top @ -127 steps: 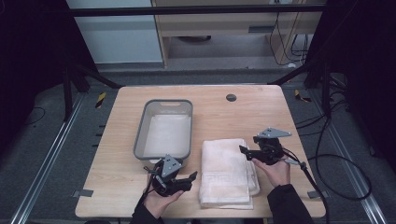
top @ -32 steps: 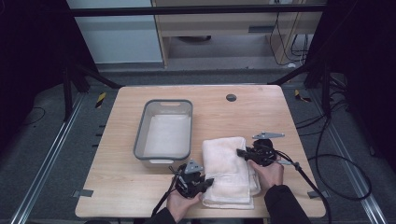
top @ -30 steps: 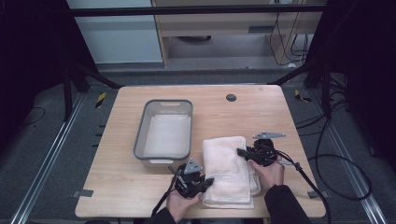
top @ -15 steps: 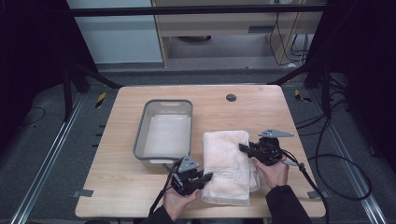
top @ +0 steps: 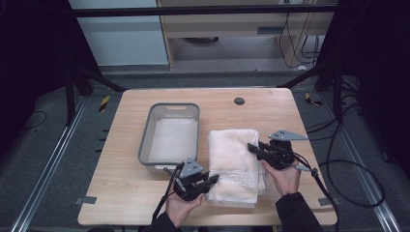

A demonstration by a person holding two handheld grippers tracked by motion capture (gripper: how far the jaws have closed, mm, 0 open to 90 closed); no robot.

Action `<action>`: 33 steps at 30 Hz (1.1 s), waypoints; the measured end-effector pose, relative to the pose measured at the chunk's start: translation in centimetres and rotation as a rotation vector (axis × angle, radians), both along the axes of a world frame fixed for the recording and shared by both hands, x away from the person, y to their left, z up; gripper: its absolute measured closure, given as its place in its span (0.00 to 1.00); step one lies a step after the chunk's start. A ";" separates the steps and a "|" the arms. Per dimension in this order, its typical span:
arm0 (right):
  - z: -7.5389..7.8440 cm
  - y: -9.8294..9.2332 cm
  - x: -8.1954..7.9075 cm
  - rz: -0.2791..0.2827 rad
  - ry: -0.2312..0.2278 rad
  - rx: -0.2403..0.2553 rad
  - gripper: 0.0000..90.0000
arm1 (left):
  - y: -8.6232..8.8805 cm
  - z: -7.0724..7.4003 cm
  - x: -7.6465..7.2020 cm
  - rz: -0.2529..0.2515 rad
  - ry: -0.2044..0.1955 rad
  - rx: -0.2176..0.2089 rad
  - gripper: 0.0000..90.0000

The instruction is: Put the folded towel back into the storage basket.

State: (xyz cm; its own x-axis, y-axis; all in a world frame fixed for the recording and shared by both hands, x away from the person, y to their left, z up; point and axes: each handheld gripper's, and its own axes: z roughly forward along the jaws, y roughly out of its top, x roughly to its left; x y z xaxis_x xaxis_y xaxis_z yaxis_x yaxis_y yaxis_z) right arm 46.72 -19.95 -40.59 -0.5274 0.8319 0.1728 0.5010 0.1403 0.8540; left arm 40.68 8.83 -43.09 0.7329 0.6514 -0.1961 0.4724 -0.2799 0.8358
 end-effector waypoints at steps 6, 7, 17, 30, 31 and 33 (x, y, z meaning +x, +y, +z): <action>0.8 0.1 -0.1 -0.001 -0.016 0.007 0.78 | 0.3 0.9 -0.2 0.004 -0.020 -0.019 0.85; 0.9 0.1 -0.2 -0.001 -0.020 0.007 0.78 | 0.3 1.0 -0.2 0.004 -0.023 -0.022 0.85; 2.3 0.4 -0.4 -0.001 -0.060 0.016 0.78 | 0.7 2.4 -0.3 0.005 -0.067 -0.019 0.85; 5.1 1.1 -0.2 -0.012 -0.111 0.028 0.78 | 1.6 4.8 0.2 0.014 -0.126 -0.034 0.85; 5.3 1.2 -0.2 -0.012 -0.118 0.032 0.78 | 1.7 5.0 0.3 0.017 -0.131 -0.037 0.85; 5.8 1.4 -0.1 -0.015 -0.126 0.034 0.78 | 1.8 5.5 0.4 0.021 -0.138 -0.044 0.85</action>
State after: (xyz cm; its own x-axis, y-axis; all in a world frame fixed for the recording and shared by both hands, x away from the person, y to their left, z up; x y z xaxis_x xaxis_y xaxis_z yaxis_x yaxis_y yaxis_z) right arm 46.64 -18.60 -34.81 -0.5344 0.8346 0.1341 0.3916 0.1039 0.9143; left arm 41.05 10.67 -37.62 0.7412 0.6600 -0.1228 0.3574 -0.2331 0.9044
